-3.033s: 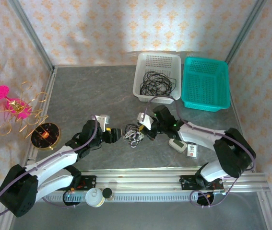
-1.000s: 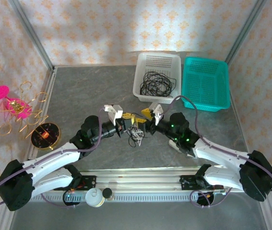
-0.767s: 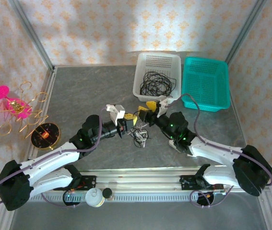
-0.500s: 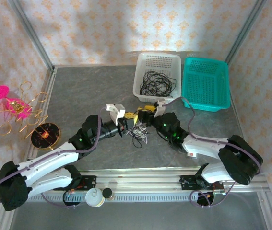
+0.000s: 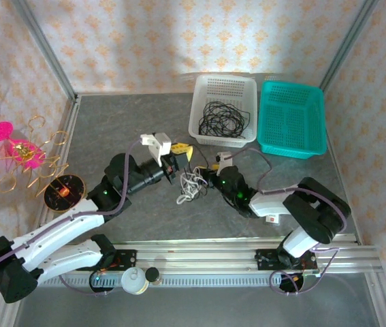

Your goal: Untangle the cables

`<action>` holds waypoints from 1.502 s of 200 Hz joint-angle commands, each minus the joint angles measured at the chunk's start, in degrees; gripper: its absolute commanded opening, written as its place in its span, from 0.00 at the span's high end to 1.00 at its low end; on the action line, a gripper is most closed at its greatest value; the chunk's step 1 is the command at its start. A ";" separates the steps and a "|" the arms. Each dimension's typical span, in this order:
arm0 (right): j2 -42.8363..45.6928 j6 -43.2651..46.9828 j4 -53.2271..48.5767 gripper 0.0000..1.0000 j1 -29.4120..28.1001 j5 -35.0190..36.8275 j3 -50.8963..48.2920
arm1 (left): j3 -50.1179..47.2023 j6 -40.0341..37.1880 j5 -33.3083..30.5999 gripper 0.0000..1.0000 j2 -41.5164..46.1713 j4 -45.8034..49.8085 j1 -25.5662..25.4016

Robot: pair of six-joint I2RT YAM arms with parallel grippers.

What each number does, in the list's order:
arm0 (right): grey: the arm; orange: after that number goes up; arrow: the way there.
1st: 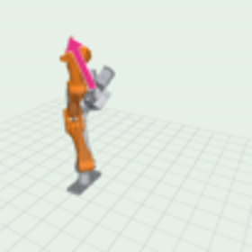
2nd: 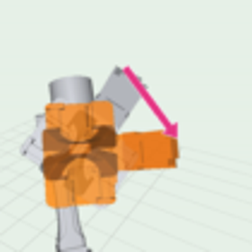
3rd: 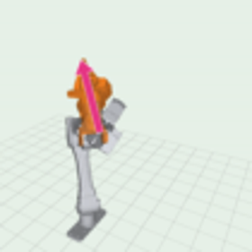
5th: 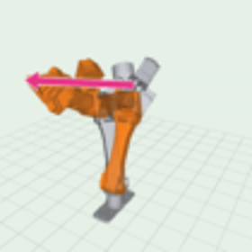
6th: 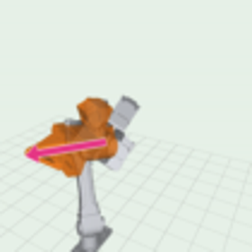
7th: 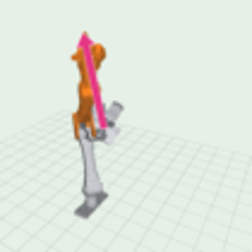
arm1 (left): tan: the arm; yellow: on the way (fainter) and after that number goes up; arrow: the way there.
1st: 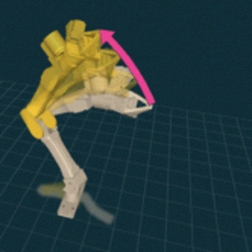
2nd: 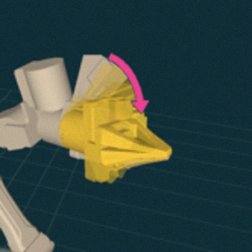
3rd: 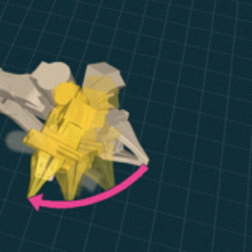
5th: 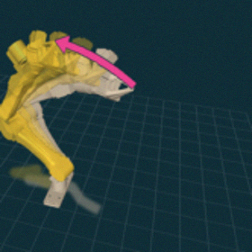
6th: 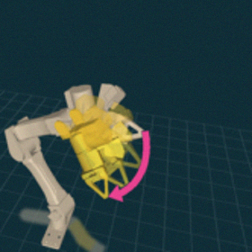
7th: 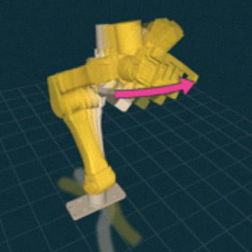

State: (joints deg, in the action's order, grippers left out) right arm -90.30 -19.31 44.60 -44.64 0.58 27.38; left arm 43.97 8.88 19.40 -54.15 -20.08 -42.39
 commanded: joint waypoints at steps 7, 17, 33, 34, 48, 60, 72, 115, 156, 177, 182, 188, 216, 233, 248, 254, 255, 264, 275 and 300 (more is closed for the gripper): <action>-2.29 0.92 -2.62 0.30 -0.09 9.23 0.13 | 4.78 -1.05 -0.17 1.00 2.70 -1.04 -0.26; -2.84 1.52 -3.17 0.29 -0.05 11.13 0.14 | 5.49 -1.06 -0.48 1.00 2.91 -0.65 -0.30; -3.76 1.96 -3.46 0.27 -0.09 13.37 0.11 | 6.58 -0.99 -1.03 1.00 2.91 0.22 -0.26; -3.84 1.98 -3.46 0.26 -0.09 13.47 0.08 | 6.62 -1.02 -1.03 1.00 2.91 0.26 -0.29; -4.56 2.12 -3.96 0.25 -0.09 14.77 0.05 | 7.44 -1.36 -1.08 1.00 2.71 0.80 -0.27; -4.55 2.10 -5.00 0.23 -0.08 15.56 -0.04 | 8.03 -2.03 -1.61 1.00 2.44 1.54 -0.32; -3.02 2.08 -6.00 0.21 -0.06 16.17 -0.65 | 8.04 -2.59 -2.68 1.00 2.08 2.28 -0.27; 14.37 -0.88 -9.72 0.09 1.63 20.37 -8.17 | 5.25 -2.17 -6.36 1.00 0.76 1.88 -0.27; 34.34 -0.09 -17.70 0.05 6.12 19.70 -12.25 | 2.97 -1.90 -11.28 1.00 0.00 1.85 -0.29; 37.35 1.34 -27.53 0.05 6.41 22.61 -7.18 | 1.95 -1.03 -13.31 1.00 -0.49 1.69 -0.27; 38.25 2.51 -28.83 0.05 6.41 21.37 -6.22 | 1.55 -0.80 -13.26 1.00 -0.59 1.44 -0.24; 39.47 3.27 -30.04 0.05 6.41 20.60 -5.02 | 1.31 -0.35 -12.93 1.00 -0.76 1.08 -0.26; 44.83 4.71 -33.95 0.04 6.39 19.47 0.09 | 0.04 1.13 -11.25 1.00 -1.29 -0.52 -0.32; 47.15 8.74 -32.69 0.06 6.41 12.61 2.35 | -0.57 2.22 -10.94 1.00 -1.57 -1.53 -0.28; 47.72 12.52 -30.73 0.12 6.36 0.76 4.12 | -0.70 2.93 -10.45 1.00 -2.07 -2.06 -0.28; 47.40 13.67 -30.10 0.13 6.32 -5.22 5.02 | -0.71 3.33 -10.43 1.00 -2.25 -2.15 -0.32; 47.32 13.90 -29.97 0.14 6.28 -6.11 5.08 | -0.67 3.37 -10.43 1.00 -2.26 -2.16 -0.32; 46.63 14.47 -29.15 0.16 5.96 -12.75 6.16 | -0.71 3.80 -10.36 1.00 -2.58 -2.46 -0.31; 45.87 14.53 -28.24 0.18 5.09 -18.33 7.18 | -0.59 4.13 -10.35 1.00 -2.78 -2.57 -0.24; 43.89 16.63 -24.28 0.21 1.83 -26.91 6.90 | -0.58 4.90 -10.57 1.00 -3.31 -2.44 -0.32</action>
State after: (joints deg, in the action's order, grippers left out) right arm -45.01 -6.57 16.27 -40.21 -11.00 33.52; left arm 43.64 12.10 8.51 -57.21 -18.85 -42.39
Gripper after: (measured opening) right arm 0.803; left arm 0.045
